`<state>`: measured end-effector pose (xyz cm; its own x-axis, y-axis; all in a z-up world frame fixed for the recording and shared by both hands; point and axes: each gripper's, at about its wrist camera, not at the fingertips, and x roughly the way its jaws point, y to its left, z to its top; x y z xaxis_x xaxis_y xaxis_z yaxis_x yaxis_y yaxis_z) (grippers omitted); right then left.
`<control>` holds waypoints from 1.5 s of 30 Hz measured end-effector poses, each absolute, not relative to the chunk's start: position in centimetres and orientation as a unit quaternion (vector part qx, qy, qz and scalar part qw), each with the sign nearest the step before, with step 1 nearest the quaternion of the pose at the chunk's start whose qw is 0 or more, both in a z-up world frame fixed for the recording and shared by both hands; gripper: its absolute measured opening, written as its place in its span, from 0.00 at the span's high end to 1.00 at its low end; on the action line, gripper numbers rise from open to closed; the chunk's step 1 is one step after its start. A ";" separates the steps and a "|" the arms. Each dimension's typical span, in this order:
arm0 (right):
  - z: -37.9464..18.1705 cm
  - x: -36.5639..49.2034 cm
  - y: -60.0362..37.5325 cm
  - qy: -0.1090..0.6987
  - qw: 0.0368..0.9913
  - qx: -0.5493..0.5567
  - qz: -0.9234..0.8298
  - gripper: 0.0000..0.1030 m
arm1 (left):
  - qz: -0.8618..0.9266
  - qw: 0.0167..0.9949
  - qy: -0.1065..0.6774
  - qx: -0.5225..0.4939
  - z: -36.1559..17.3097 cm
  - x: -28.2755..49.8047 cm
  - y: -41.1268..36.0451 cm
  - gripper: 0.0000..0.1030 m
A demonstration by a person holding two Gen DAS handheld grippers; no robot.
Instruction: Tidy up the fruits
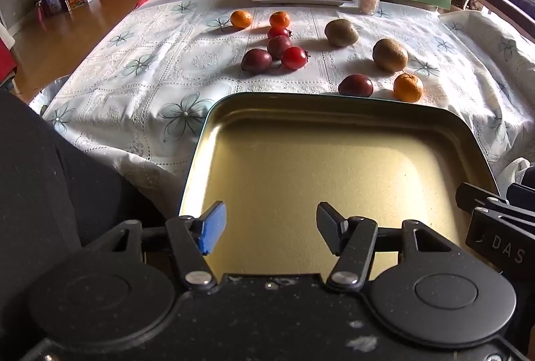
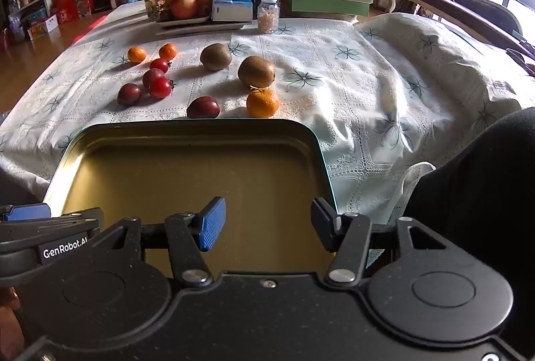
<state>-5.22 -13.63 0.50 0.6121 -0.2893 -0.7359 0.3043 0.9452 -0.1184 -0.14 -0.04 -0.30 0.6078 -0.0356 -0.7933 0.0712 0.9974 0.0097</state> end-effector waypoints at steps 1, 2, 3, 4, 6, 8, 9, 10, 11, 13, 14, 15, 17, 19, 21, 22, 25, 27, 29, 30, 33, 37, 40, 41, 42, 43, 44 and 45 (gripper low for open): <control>0.5 -5.2 -13.7 0.410 0.897 0.012 -0.164 0.41 | -0.030 0.896 0.442 0.021 -0.3 -0.2 -0.1 0.39; 0.5 -5.2 -13.8 0.411 0.897 0.014 -0.163 0.41 | -0.031 0.896 0.442 0.023 -0.3 -0.2 -0.2 0.39; 0.4 -5.1 -13.9 0.413 0.896 0.017 -0.163 0.41 | -0.032 0.896 0.442 0.025 -0.3 -0.3 -0.2 0.39; 0.4 -5.1 -14.0 0.415 0.895 0.021 -0.163 0.41 | -0.033 0.896 0.443 0.027 -0.4 -0.3 -0.3 0.39; 0.3 -4.8 -14.3 0.421 0.892 0.027 -0.162 0.41 | -0.036 0.895 0.444 0.029 -0.4 -0.3 -0.4 0.39; 0.0 -4.7 -14.5 0.428 0.888 0.033 -0.162 0.41 | -0.037 0.894 0.446 0.030 -0.5 -0.3 -0.5 0.39; -0.1 -4.6 -14.6 0.431 0.887 0.036 -0.163 0.41 | -0.038 0.893 0.447 0.030 -0.5 -0.2 -0.5 0.39; -0.1 -4.6 -14.5 0.433 0.886 0.038 -0.164 0.41 | -0.038 0.893 0.447 0.030 -0.5 -0.1 -0.5 0.39; -0.1 -4.6 -14.5 0.435 0.885 0.042 -0.163 0.41 | -0.039 0.893 0.448 0.030 -0.6 -0.1 -0.5 0.39; -0.3 -4.5 -14.6 0.439 0.882 0.048 -0.164 0.41 | -0.039 0.892 0.449 0.031 -0.7 0.0 -0.6 0.39; -0.4 -4.5 -14.7 0.442 0.880 0.049 -0.164 0.41 | -0.039 0.891 0.451 0.032 -0.8 0.1 -0.6 0.39; -0.5 -4.4 -14.7 0.447 0.878 0.051 -0.164 0.41 | -0.040 0.890 0.453 0.032 -0.8 0.1 -0.6 0.39; -0.8 -4.3 -14.7 0.455 0.874 0.053 -0.161 0.41 | -0.042 0.887 0.458 0.029 -1.0 0.2 -0.6 0.39; -0.9 -4.2 -14.7 0.460 0.872 0.054 -0.160 0.41 | -0.044 0.885 0.463 0.024 -1.1 0.3 -0.6 0.39; -1.0 -4.1 -14.7 0.462 0.870 0.054 -0.161 0.41 | -0.043 0.883 0.467 0.022 -1.2 0.4 -0.5 0.39; -1.0 -4.0 -14.7 0.464 0.870 0.054 -0.160 0.41 | -0.042 0.882 0.468 0.021 -1.3 0.4 -0.5 0.39; -1.1 -3.9 -14.7 0.467 0.868 0.056 -0.160 0.41 | -0.043 0.881 0.471 0.018 -1.4 0.4 -0.3 0.39; -1.1 -3.9 -14.8 0.468 0.867 0.059 -0.161 0.41 | -0.042 0.880 0.472 0.018 -1.3 0.5 -0.4 0.39; -1.2 -3.9 -14.9 0.468 0.866 0.061 -0.162 0.41 | -0.043 0.881 0.471 0.020 -1.3 0.5 -0.4 0.39; -1.2 -3.9 -14.9 0.469 0.866 0.062 -0.162 0.41 | -0.043 0.881 0.471 0.021 -1.3 0.5 -0.4 0.39; -1.2 -3.8 -14.9 0.470 0.865 0.062 -0.163 0.41 | -0.043 0.881 0.471 0.023 -1.3 0.6 -0.5 0.39; -1.2 -3.9 -14.8 0.467 0.867 0.056 -0.162 0.41 | -0.042 0.882 0.470 0.025 -1.3 0.5 -0.5 0.39; -1.2 -4.0 -14.7 0.465 0.869 0.053 -0.161 0.41 | -0.041 0.882 0.469 0.025 -1.2 0.5 -0.5 0.39; -1.1 -4.0 -14.7 0.465 0.869 0.053 -0.161 0.41 | -0.040 0.883 0.468 0.025 -1.2 0.5 -0.5 0.39; -1.1 -3.9 -14.7 0.465 0.869 0.054 -0.161 0.41 | -0.040 0.883 0.467 0.024 -1.2 0.5 -0.4 0.39; -1.1 -3.9 -14.7 0.465 0.869 0.055 -0.161 0.41 | -0.040 0.884 0.466 0.024 -1.2 0.4 -0.4 0.39; -1.1 -3.9 -14.7 0.464 0.869 0.055 -0.162 0.41 | -0.039 0.884 0.465 0.024 -1.2 0.4 -0.5 0.39; -1.1 -3.9 -14.7 0.464 0.869 0.055 -0.162 0.41 | -0.038 0.884 0.465 0.025 -1.2 0.4 -0.5 0.39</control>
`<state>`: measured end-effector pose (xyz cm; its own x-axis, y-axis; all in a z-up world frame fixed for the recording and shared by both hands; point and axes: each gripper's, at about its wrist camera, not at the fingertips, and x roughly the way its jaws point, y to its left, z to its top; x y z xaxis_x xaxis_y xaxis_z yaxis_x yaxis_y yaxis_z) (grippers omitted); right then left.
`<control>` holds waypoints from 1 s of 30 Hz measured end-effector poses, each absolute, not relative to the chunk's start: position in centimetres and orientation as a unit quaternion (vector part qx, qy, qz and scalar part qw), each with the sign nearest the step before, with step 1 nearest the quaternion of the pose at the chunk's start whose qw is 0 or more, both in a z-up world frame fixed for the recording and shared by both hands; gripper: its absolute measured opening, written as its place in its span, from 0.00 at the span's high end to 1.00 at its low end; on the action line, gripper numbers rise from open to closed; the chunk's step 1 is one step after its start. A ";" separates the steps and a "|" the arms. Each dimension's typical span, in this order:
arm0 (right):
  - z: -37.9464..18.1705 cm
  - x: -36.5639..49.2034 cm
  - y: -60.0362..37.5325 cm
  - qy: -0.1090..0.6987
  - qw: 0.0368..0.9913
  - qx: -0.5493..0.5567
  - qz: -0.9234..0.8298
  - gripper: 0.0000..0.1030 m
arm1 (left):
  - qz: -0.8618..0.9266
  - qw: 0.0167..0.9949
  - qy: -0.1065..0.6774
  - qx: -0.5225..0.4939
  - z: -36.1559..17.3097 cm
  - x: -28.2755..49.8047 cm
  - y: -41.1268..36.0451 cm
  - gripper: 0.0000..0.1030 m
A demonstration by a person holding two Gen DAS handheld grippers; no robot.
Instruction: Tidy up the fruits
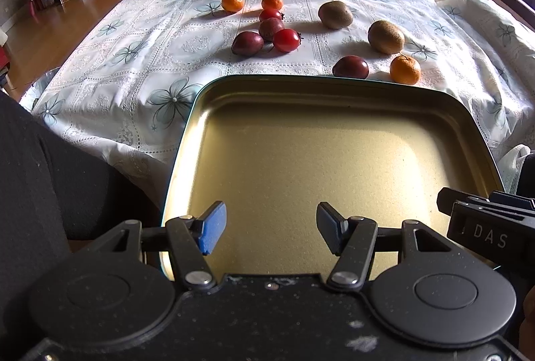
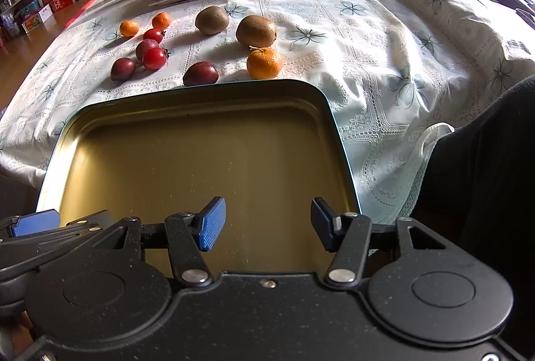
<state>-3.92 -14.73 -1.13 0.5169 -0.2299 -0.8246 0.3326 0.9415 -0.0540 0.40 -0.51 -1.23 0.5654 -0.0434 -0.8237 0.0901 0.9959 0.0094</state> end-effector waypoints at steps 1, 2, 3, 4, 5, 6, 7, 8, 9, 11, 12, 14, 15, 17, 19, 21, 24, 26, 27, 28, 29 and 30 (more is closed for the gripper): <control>-1.1 -3.9 -14.8 0.464 0.869 0.056 -0.162 0.41 | -0.037 0.884 0.465 0.026 -1.3 0.4 -0.5 0.39; -1.1 -3.9 -14.8 0.463 0.870 0.056 -0.162 0.41 | -0.037 0.884 0.465 0.025 -1.3 0.4 -0.5 0.39; -1.1 -3.9 -14.8 0.463 0.870 0.056 -0.162 0.41 | -0.038 0.884 0.465 0.024 -1.3 0.4 -0.4 0.39; -1.1 -4.0 -14.8 0.462 0.870 0.056 -0.163 0.41 | -0.039 0.884 0.465 0.022 -1.2 0.4 -0.4 0.39; -1.1 -4.0 -14.8 0.462 0.870 0.056 -0.162 0.41 | -0.039 0.885 0.464 0.021 -1.2 0.3 -0.4 0.39; -1.1 -4.0 -14.7 0.462 0.871 0.054 -0.161 0.41 | -0.038 0.885 0.464 0.021 -1.2 0.3 -0.3 0.39; -1.0 -4.0 -14.7 0.460 0.872 0.053 -0.161 0.41 | -0.038 0.884 0.465 0.021 -1.2 0.3 -0.3 0.39; -1.0 -4.1 -14.6 0.458 0.873 0.051 -0.161 0.41 | -0.038 0.884 0.465 0.021 -1.2 0.3 -0.3 0.39; -0.9 -4.1 -14.6 0.455 0.874 0.050 -0.161 0.41 | -0.037 0.884 0.465 0.022 -1.2 0.3 -0.3 0.39; -0.8 -4.2 -14.5 0.452 0.877 0.047 -0.160 0.41 | -0.037 0.884 0.465 0.025 -1.2 0.3 -0.3 0.39; -0.8 -4.2 -14.4 0.450 0.877 0.045 -0.159 0.41 | -0.036 0.884 0.465 0.026 -1.2 0.4 -0.4 0.39; -0.8 -4.3 -14.3 0.448 0.879 0.042 -0.158 0.41 | -0.037 0.884 0.465 0.029 -1.2 0.4 -0.6 0.39; -0.8 -4.3 -14.2 0.447 0.880 0.041 -0.158 0.41 | -0.037 0.884 0.465 0.031 -1.2 0.4 -0.7 0.39; -0.7 -4.4 -14.1 0.442 0.882 0.039 -0.158 0.41 | -0.037 0.884 0.465 0.034 -1.2 0.4 -0.8 0.39; -0.7 -4.5 -14.1 0.435 0.886 0.036 -0.159 0.41 | -0.038 0.884 0.466 0.035 -1.2 0.4 -0.9 0.39; -0.6 -4.7 -14.0 0.426 0.889 0.036 -0.163 0.41 | -0.038 0.883 0.467 0.034 -1.3 0.5 -0.9 0.39; -0.6 -4.7 -14.0 0.419 0.892 0.032 -0.168 0.41 | -0.039 0.882 0.469 0.031 -1.3 0.6 -0.8 0.39; -0.7 -4.6 -14.0 0.419 0.892 0.032 -0.167 0.41 | -0.040 0.882 0.469 0.030 -1.3 0.7 -0.7 0.39; -0.7 -4.6 -14.0 0.419 0.892 0.032 -0.167 0.41 | -0.040 0.882 0.469 0.030 -1.4 0.7 -0.7 0.39; -0.7 -4.6 -14.1 0.418 0.892 0.034 -0.168 0.41 | -0.040 0.882 0.469 0.030 -1.4 0.7 -0.7 0.39; -0.7 -4.6 -14.1 0.417 0.893 0.035 -0.168 0.41 | -0.040 0.882 0.469 0.030 -1.4 0.7 -0.7 0.39; -0.7 -4.6 -14.1 0.417 0.893 0.035 -0.166 0.41 | -0.040 0.882 0.469 0.030 -1.4 0.7 -0.7 0.39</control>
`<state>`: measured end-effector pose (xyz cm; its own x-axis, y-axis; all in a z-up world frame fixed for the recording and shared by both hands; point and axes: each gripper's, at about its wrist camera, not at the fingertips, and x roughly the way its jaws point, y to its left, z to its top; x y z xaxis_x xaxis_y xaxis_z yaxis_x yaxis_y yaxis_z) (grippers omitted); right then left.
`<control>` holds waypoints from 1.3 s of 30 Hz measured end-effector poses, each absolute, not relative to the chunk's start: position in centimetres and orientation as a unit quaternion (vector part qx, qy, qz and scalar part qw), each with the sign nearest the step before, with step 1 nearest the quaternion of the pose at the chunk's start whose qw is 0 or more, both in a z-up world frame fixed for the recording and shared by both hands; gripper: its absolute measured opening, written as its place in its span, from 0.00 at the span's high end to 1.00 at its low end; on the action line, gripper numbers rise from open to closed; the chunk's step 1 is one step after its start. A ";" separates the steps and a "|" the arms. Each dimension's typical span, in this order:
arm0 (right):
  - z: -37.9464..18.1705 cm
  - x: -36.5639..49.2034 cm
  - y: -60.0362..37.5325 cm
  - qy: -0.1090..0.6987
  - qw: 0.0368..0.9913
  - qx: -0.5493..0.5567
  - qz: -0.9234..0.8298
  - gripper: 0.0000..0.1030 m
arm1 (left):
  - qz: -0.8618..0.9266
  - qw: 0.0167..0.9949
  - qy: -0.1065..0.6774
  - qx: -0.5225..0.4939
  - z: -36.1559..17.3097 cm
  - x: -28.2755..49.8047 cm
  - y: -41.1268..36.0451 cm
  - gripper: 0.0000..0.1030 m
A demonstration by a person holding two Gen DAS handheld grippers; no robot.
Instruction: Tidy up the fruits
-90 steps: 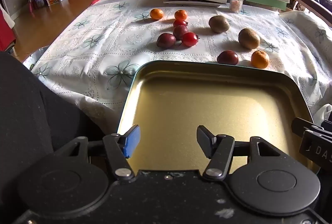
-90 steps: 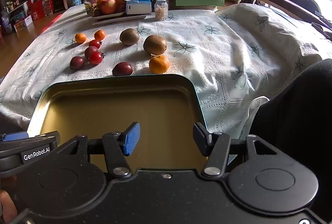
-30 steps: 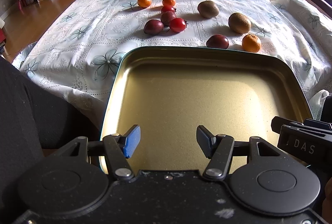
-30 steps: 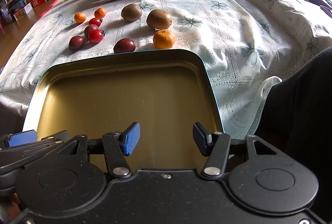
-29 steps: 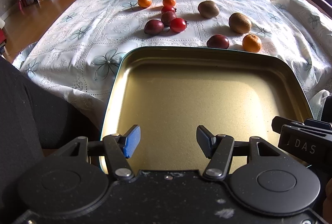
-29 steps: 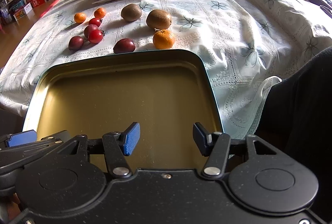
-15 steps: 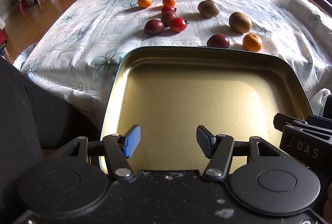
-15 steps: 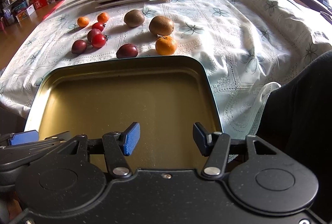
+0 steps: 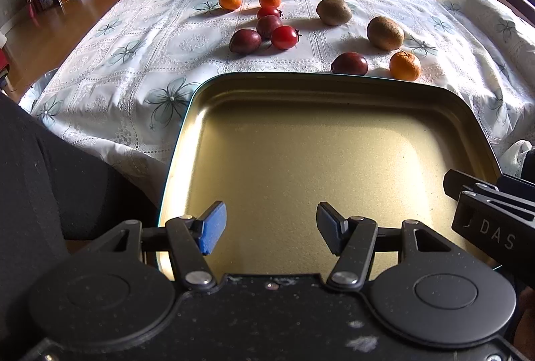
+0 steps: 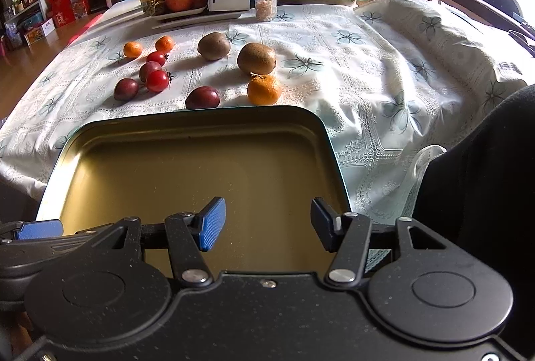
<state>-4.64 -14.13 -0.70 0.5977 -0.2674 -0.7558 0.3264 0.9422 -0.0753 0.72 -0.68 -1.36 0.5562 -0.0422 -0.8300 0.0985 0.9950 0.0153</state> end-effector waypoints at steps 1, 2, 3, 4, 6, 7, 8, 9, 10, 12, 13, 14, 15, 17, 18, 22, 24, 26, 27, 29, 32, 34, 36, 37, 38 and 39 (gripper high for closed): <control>-0.7 -4.6 -14.1 0.417 0.893 0.035 -0.163 0.41 | -0.040 0.882 0.470 0.030 -1.4 0.7 -0.7 0.39; -0.8 -4.6 -14.1 0.419 0.893 0.035 -0.160 0.41 | -0.040 0.881 0.470 0.030 -1.4 0.8 -0.7 0.39; -0.8 -4.5 -14.1 0.420 0.893 0.034 -0.160 0.41 | -0.040 0.882 0.469 0.030 -1.4 0.7 -0.7 0.39; -0.8 -4.6 -14.0 0.419 0.893 0.033 -0.161 0.41 | -0.040 0.882 0.469 0.030 -1.4 0.8 -0.7 0.39; -0.8 -4.6 -14.0 0.414 0.895 0.030 -0.164 0.41 | -0.041 0.881 0.470 0.030 -1.4 0.7 -0.7 0.39; -0.8 -4.7 -14.0 0.414 0.895 0.029 -0.164 0.40 | -0.041 0.881 0.470 0.030 -1.4 0.8 -0.7 0.39; -0.8 -4.6 -14.0 0.417 0.894 0.030 -0.162 0.40 | -0.040 0.881 0.470 0.030 -1.4 0.7 -0.7 0.39; -0.9 -4.5 -14.1 0.422 0.892 0.032 -0.160 0.40 | -0.040 0.881 0.470 0.030 -1.4 0.7 -0.7 0.39; -1.0 -4.4 -14.2 0.429 0.889 0.033 -0.160 0.40 | -0.040 0.881 0.470 0.030 -1.4 0.7 -0.7 0.39; -1.1 -4.1 -14.5 0.439 0.883 0.039 -0.161 0.40 | -0.040 0.882 0.469 0.030 -1.4 0.7 -0.7 0.39; -1.1 -4.1 -14.6 0.442 0.881 0.044 -0.161 0.40 | -0.040 0.881 0.470 0.029 -1.4 0.7 -0.7 0.39; -1.2 -4.0 -14.7 0.446 0.879 0.048 -0.161 0.40 | -0.040 0.881 0.470 0.030 -1.4 0.7 -0.7 0.39; -1.2 -4.0 -14.9 0.449 0.878 0.052 -0.160 0.40 | -0.040 0.881 0.470 0.030 -1.4 0.7 -0.7 0.39; -1.2 -3.9 -15.0 0.455 0.875 0.058 -0.154 0.36 | -0.041 0.881 0.470 0.029 -1.4 0.7 -0.7 0.39; -1.2 -3.9 -15.1 0.458 0.874 0.060 -0.150 0.33 | -0.041 0.882 0.469 0.029 -1.4 0.7 -0.7 0.39; -1.3 -3.9 -15.0 0.462 0.875 0.064 -0.133 0.31 | -0.040 0.882 0.468 0.028 -1.4 0.7 -0.6 0.39; -1.2 -3.7 -14.8 0.463 0.876 0.056 -0.126 0.31 | -0.039 0.883 0.467 0.027 -1.3 0.6 -0.6 0.39; -1.1 -3.6 -14.7 0.461 0.877 0.052 -0.121 0.32 | -0.039 0.883 0.467 0.026 -1.3 0.5 -0.5 0.39; -1.0 -3.5 -14.7 0.462 0.877 0.051 -0.120 0.32 | -0.038 0.883 0.467 0.026 -1.2 0.5 -0.5 0.39; -0.9 -3.3 -14.7 0.465 0.876 0.048 -0.119 0.32 | -0.037 0.881 0.470 0.023 -1.1 0.6 -0.4 0.39; -0.5 -2.9 -14.8 0.468 0.875 0.039 -0.117 0.32 | -0.032 0.879 0.476 0.010 -0.7 1.0 0.0 0.39; -0.2 -2.5 -14.9 0.465 0.877 0.032 -0.115 0.32 | -0.025 0.882 0.471 0.003 0.0 1.4 0.2 0.39; 0.3 -2.0 -15.1 0.459 0.881 0.029 -0.112 0.32 | -0.021 0.887 0.462 0.003 0.8 2.0 0.2 0.39; 0.6 -1.7 -15.2 0.457 0.883 0.027 -0.108 0.32 | -0.021 0.889 0.458 0.004 1.3 2.4 0.2 0.39; 0.8 -1.3 -15.3 0.456 0.884 0.026 -0.103 0.32 | -0.023 0.890 0.455 0.005 1.7 2.9 0.1 0.39; 1.1 -0.9 -15.4 0.455 0.885 0.024 -0.097 0.32 | -0.024 0.891 0.453 0.005 2.1 3.4 0.1 0.39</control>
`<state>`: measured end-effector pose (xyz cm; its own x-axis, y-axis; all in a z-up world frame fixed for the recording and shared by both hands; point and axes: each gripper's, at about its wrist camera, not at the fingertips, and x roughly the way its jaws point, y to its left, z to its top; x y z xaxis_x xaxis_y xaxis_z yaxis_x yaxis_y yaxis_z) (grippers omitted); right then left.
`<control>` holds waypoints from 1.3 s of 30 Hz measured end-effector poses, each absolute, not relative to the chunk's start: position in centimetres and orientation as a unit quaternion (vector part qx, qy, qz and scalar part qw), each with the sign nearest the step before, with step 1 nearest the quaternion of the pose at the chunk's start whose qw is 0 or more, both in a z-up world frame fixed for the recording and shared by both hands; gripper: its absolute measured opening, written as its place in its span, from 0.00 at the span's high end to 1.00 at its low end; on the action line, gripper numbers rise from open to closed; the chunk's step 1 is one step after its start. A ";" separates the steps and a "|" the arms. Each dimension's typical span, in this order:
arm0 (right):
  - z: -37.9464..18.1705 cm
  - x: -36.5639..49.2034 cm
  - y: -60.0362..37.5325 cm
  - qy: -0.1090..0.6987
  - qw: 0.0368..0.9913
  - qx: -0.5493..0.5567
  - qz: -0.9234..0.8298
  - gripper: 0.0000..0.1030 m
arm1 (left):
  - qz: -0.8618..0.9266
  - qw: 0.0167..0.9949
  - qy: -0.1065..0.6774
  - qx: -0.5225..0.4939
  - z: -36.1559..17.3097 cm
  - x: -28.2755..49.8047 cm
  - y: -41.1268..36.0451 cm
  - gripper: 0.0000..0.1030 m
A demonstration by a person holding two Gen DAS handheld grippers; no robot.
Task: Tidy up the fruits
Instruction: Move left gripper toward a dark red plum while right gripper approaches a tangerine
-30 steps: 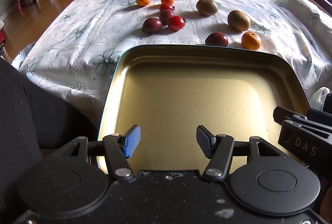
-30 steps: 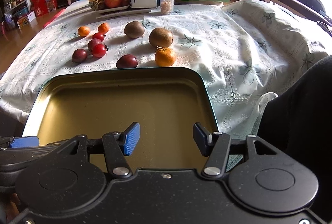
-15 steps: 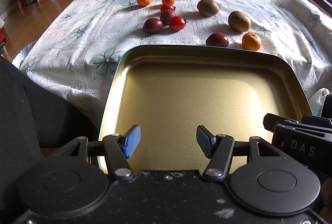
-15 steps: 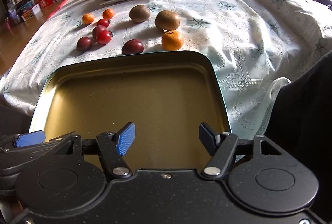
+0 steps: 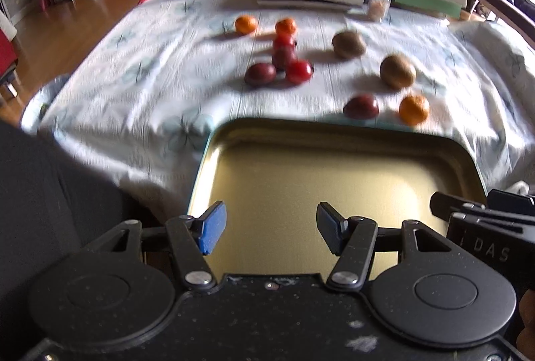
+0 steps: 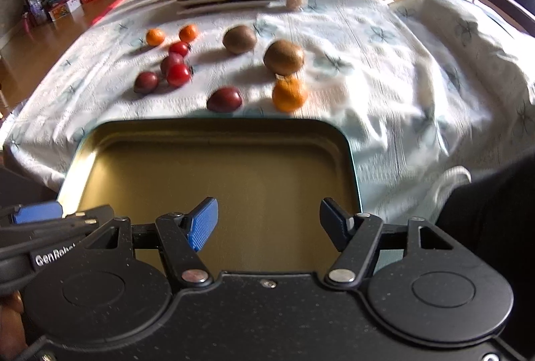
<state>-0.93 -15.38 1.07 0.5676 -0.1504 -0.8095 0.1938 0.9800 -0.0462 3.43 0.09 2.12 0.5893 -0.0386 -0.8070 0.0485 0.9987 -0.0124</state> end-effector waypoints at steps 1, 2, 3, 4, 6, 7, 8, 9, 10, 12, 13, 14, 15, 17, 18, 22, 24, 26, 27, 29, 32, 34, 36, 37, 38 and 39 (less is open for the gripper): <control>1.2 -0.4 -15.5 0.456 0.885 0.020 -0.092 0.32 | -0.026 0.892 0.451 0.006 2.5 4.0 0.1 0.39; 1.4 0.1 -15.5 0.459 0.885 0.017 -0.081 0.32 | -0.028 0.892 0.451 0.008 2.7 4.5 0.0 0.39; 1.5 0.7 -15.7 0.464 0.883 0.017 -0.066 0.32 | -0.030 0.892 0.452 0.010 2.9 5.1 0.0 0.39; 1.5 1.3 -16.0 0.470 0.881 0.025 -0.050 0.32 | -0.031 0.891 0.453 0.014 3.0 5.7 -0.1 0.39; 1.3 2.6 -16.7 0.487 0.871 0.058 -0.034 0.32 | -0.032 0.888 0.458 0.022 3.0 6.9 -0.3 0.39; 1.3 3.1 -17.2 0.491 0.867 0.079 -0.033 0.32 | -0.032 0.886 0.463 0.024 3.0 7.5 -0.3 0.39; 1.2 3.6 -17.6 0.492 0.864 0.097 -0.035 0.32 | -0.033 0.883 0.468 0.025 2.9 8.2 -0.3 0.39; 1.2 4.2 -18.0 0.494 0.861 0.111 -0.039 0.32 | -0.035 0.880 0.473 0.026 2.8 8.8 -0.3 0.39; 1.1 4.7 -18.3 0.497 0.858 0.119 -0.043 0.32 | -0.036 0.877 0.478 0.026 2.7 9.4 -0.3 0.39; 1.1 5.8 -18.7 0.502 0.855 0.116 -0.054 0.32 | -0.038 0.872 0.488 0.026 2.5 10.5 -0.3 0.39; 1.2 6.4 -18.7 0.505 0.855 0.108 -0.060 0.32 | -0.037 0.870 0.491 0.027 2.4 11.1 -0.3 0.39; 1.1 7.0 -18.8 0.509 0.852 0.098 -0.067 0.32 | -0.036 0.868 0.494 0.028 2.3 11.6 -0.2 0.39; 1.1 7.6 -18.9 0.516 0.849 0.092 -0.072 0.32 | -0.033 0.867 0.496 0.030 2.3 12.0 -0.3 0.39; 1.0 8.8 -19.2 0.531 0.840 0.087 -0.075 0.32 | -0.030 0.867 0.497 0.036 2.2 12.9 -0.3 0.39; 1.0 9.3 -19.3 0.534 0.838 0.085 -0.075 0.32 | -0.028 0.866 0.498 0.039 2.2 13.4 -0.4 0.39; 1.1 11.2 -19.9 0.540 0.834 0.063 -0.090 0.33 | -0.026 0.864 0.500 0.050 2.2 15.5 -0.5 0.39; 1.1 12.4 -20.1 0.543 0.832 0.056 -0.095 0.33 | -0.025 0.863 0.502 0.050 2.4 16.7 -0.5 0.39; 1.2 13.5 -20.5 0.544 0.832 0.055 -0.099 0.33 | -0.024 0.862 0.504 0.047 2.5 18.0 -0.4 0.39; 1.1 14.1 -20.7 0.545 0.831 0.056 -0.100 0.33 | -0.023 0.861 0.505 0.047 2.5 18.6 -0.3 0.39; 0.8 15.2 -21.1 0.549 0.827 0.059 -0.105 0.33 | -0.020 0.861 0.506 0.046 2.5 19.7 -0.2 0.39; -0.1 16.7 -21.3 0.562 0.818 0.060 -0.107 0.33 | -0.016 0.859 0.509 0.046 2.4 21.4 -0.1 0.39; -1.0 17.3 -21.3 0.574 0.810 0.054 -0.109 0.33 | -0.015 0.856 0.514 0.046 2.0 22.3 0.0 0.39; -1.9 17.7 -21.4 0.583 0.803 0.049 -0.110 0.33 | -0.014 0.853 0.520 0.044 1.6 23.2 0.1 0.39; -2.3 17.9 -21.5 0.587 0.800 0.048 -0.112 0.33 | -0.013 0.851 0.524 0.042 1.4 23.7 0.1 0.39; -2.8 18.0 -21.5 0.591 0.797 0.046 -0.115 0.33 | -0.013 0.849 0.527 0.040 1.2 24.0 0.2 0.39; -3.3 18.1 -21.5 0.595 0.794 0.045 -0.117 0.33 | -0.014 0.847 0.530 0.038 1.0 24.4 0.3 0.39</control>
<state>18.05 -21.48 -3.26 0.2651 -0.1319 -0.9551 0.2384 0.9688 -0.0676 24.38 0.27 0.96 0.4375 0.0170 -0.8991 0.0644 0.9967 0.0502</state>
